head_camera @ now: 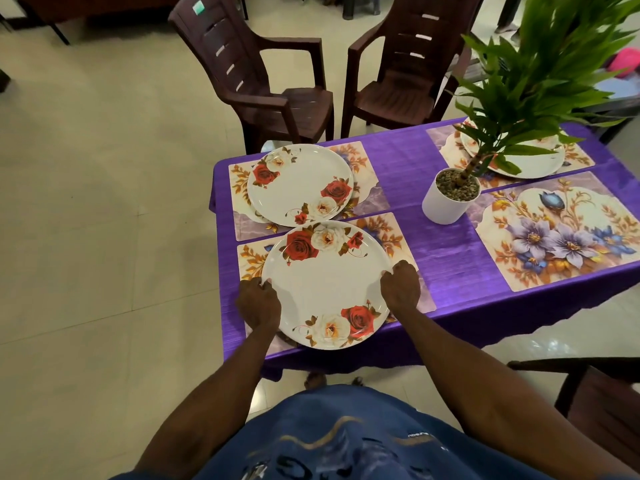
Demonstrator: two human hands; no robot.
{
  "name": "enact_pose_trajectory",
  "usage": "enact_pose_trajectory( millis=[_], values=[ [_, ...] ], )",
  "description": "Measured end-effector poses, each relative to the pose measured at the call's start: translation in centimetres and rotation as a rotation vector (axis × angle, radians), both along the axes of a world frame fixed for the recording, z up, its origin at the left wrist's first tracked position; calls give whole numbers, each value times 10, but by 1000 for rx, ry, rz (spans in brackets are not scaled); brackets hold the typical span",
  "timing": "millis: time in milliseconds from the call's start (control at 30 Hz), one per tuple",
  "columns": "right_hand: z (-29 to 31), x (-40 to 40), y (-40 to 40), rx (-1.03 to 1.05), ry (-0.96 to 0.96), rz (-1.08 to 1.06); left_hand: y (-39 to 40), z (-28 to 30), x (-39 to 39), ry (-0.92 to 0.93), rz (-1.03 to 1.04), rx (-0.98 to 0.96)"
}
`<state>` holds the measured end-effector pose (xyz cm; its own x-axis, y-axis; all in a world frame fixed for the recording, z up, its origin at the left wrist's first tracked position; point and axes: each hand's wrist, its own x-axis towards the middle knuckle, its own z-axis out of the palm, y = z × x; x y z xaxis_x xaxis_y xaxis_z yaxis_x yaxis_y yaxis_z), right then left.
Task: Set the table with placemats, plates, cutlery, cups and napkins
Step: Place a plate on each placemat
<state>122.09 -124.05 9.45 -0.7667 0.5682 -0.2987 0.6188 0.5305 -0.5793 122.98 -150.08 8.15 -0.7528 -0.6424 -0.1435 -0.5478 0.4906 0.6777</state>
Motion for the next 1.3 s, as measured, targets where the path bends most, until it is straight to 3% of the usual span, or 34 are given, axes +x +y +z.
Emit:
enact_pose_trajectory(
  millis=[233, 733, 1033, 1300],
  values=[
    [2, 5, 17, -180, 99, -144, 24, 8, 0, 145, -74, 113],
    [20, 56, 221, -13, 125, -541, 251, 28, -40, 168, -498, 224],
    [16, 41, 439, -113, 121, -483, 463, 3, -39, 83, -457, 271],
    [28, 1, 540, -219, 65, -233, 541, 17, -62, -37, -357, 226]
  ],
)
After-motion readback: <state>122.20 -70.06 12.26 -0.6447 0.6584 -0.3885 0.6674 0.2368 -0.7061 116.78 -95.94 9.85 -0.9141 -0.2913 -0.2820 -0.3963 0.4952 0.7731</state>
